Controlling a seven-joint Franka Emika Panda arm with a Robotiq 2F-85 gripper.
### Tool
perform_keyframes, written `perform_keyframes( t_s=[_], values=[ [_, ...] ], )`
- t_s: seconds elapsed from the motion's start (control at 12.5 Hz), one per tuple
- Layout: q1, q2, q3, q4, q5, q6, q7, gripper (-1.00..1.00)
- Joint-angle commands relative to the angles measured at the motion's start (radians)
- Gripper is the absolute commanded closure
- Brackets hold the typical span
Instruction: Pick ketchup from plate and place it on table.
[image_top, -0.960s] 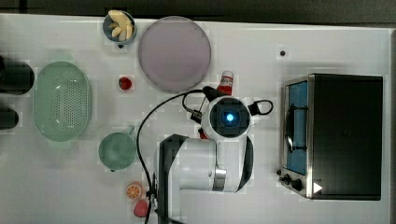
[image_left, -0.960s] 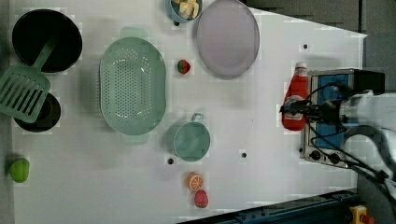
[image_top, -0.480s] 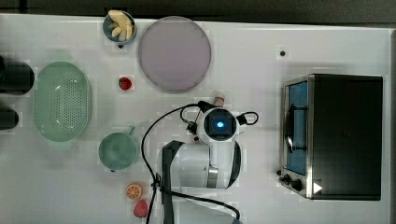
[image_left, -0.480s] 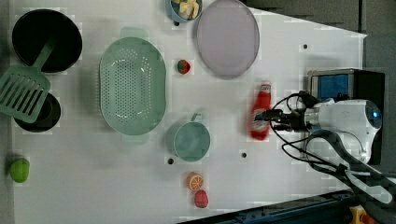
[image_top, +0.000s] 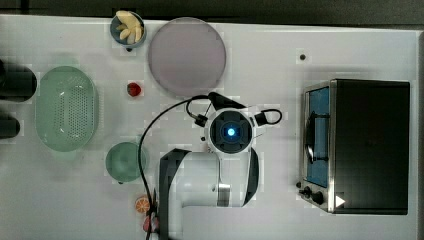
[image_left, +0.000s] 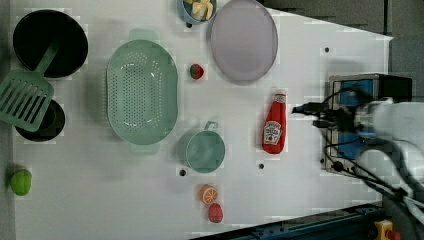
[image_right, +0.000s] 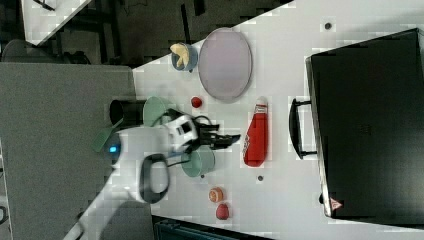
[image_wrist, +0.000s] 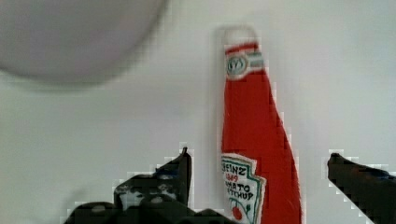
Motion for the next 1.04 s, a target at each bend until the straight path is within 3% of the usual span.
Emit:
perform_keyframes(
  t_s=[0.08, 0.64, 1.04],
  values=[
    [-0.004, -0.103, -0.011, 0.125, 0.004, -0.164, 0.178, -1.00],
    [-0.005, -0.160, -0.014, 0.457, 0.004, -0.585, 0.278, -1.00],
    [-0.006, -0.156, -0.015, 0.613, 0.004, -0.830, 0.305, -1.00]
  ],
)
